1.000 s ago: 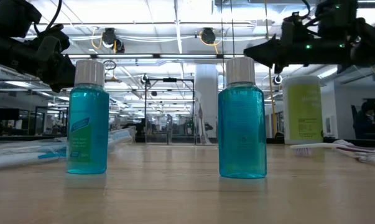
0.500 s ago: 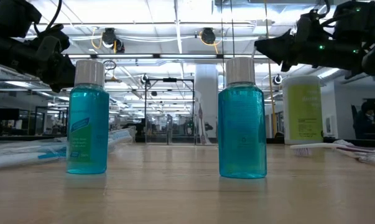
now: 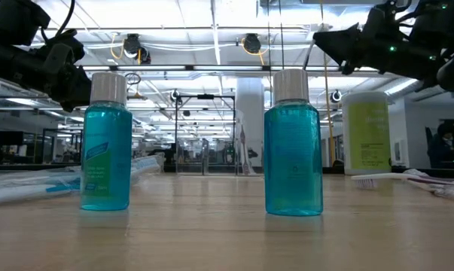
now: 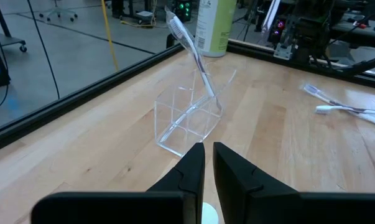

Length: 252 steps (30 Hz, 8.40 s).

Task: Pick & Place toothbrushing station
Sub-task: Put the violet toothbrush into the transparent organizer

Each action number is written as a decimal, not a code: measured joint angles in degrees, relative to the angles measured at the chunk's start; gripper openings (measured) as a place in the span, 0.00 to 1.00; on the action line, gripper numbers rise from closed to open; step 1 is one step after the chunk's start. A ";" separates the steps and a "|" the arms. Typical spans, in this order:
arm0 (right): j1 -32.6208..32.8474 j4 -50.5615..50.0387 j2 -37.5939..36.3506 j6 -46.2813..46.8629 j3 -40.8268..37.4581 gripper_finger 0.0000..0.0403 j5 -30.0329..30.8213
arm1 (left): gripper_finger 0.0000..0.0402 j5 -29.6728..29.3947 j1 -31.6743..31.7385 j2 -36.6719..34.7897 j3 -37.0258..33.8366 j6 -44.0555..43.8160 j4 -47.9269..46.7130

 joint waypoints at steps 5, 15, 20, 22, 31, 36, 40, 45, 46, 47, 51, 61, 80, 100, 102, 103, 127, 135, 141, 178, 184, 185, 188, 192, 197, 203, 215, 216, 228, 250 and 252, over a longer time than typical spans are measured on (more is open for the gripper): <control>-0.89 0.33 0.02 0.04 0.27 0.14 -0.04 | 0.09 -0.02 0.01 0.02 0.00 -0.01 0.00; -0.93 -0.52 0.00 -1.16 1.92 0.14 -0.03 | 0.09 0.00 -0.01 0.01 0.00 0.00 0.00; -0.93 -4.19 0.02 -2.69 3.74 0.14 -0.05 | 0.09 0.00 0.01 0.02 0.00 0.01 0.00; -0.93 -5.43 0.02 -2.93 4.60 0.14 -0.07 | 0.09 0.00 0.00 0.01 0.00 0.00 0.00; -0.91 -6.62 3.23 -3.14 8.44 0.14 0.02 | 0.09 0.00 0.00 0.00 0.00 -0.01 0.00; -0.91 -6.62 8.01 -3.04 12.38 0.14 0.04 | 0.09 0.00 -0.01 0.00 0.00 0.00 0.00; -0.91 -6.73 12.69 -2.53 15.28 0.14 0.09 | 0.09 -0.02 0.01 0.02 0.00 -0.01 0.00; -0.93 -6.63 19.04 -0.55 18.15 0.14 0.11 | 0.09 0.00 0.01 0.00 0.00 -0.01 0.00; -0.93 -6.68 20.19 -0.35 18.57 0.14 0.11 | 0.09 0.00 -0.01 0.00 0.00 -0.01 0.00; -0.93 -6.63 21.25 0.02 19.00 0.14 0.09 | 0.09 -0.02 0.01 0.00 0.00 0.01 0.00; -1.37 -6.23 24.54 1.54 20.38 0.14 0.10 | 0.09 -0.02 0.01 0.00 0.00 0.01 0.00; -4.82 -8.88 26.49 7.31 20.46 0.14 0.15 | 0.09 0.00 0.00 0.02 0.00 0.01 0.00; -3.19 -15.38 26.47 8.07 20.39 0.14 0.05 | 0.09 0.00 -0.01 0.02 0.00 0.00 0.00; -2.26 -18.90 26.47 7.41 20.39 0.14 0.07 | 0.09 -0.01 0.00 0.02 0.00 0.01 0.00; -2.26 -18.90 26.47 6.85 20.39 0.14 0.07 | 0.09 0.00 0.01 0.00 0.00 -0.01 0.00; -2.24 -18.90 26.47 6.59 20.39 0.14 0.07 | 0.09 -0.02 -0.01 0.02 0.00 0.01 0.00; -2.26 -19.22 26.47 6.06 20.39 0.14 0.09 | 0.09 -0.01 -0.01 0.02 0.00 0.00 0.00; -2.26 -20.20 26.47 6.08 20.39 0.14 0.09 | 0.09 0.00 -0.01 0.00 0.00 0.01 0.00; -2.26 -20.35 26.47 6.08 20.39 0.14 0.09 | 0.09 0.00 0.01 0.01 0.00 -0.01 0.00; -2.27 -23.53 26.47 5.86 20.37 0.14 0.09 | 0.09 0.00 -0.01 0.00 0.00 -0.01 0.00; -2.27 -23.74 26.47 4.37 20.37 0.14 0.11 | 0.09 -0.02 -0.01 0.02 0.00 0.00 0.00; -2.33 -23.43 26.47 4.37 20.37 0.14 0.11 | 0.09 0.00 0.01 0.00 0.02 0.01 0.00; -2.68 -22.91 26.47 4.44 21.07 0.14 0.09 | 0.09 0.00 0.01 0.00 0.00 0.01 0.00; -2.70 -25.69 26.49 4.52 23.62 0.14 0.13 | 0.09 -0.01 0.00 0.00 0.00 0.01 0.00; -2.86 -30.00 26.49 6.95 26.48 0.14 0.08 | 0.09 -0.02 -0.01 0.00 0.00 -0.01 0.00; -3.20 -32.50 26.49 9.03 27.54 0.14 0.09 | 0.09 0.00 0.01 0.02 0.00 0.00 -0.01; -3.18 -31.10 29.97 10.99 27.70 0.14 0.09 | 0.09 0.00 0.01 0.02 0.00 -0.01 0.00; -3.18 -30.31 30.85 11.06 27.71 0.14 0.10 | 0.09 0.00 0.00 0.02 0.00 0.00 0.00; -3.18 -25.37 35.26 12.66 27.76 0.14 0.09 | 0.09 0.00 0.00 0.00 0.00 0.01 0.00; -3.90 -25.13 35.26 10.97 27.67 0.14 2.05 | 0.09 0.00 -0.01 0.00 0.00 0.01 0.00; -3.90 -25.11 35.26 10.97 27.67 0.14 2.79 | 0.09 0.00 -0.01 0.00 0.00 0.01 0.00</control>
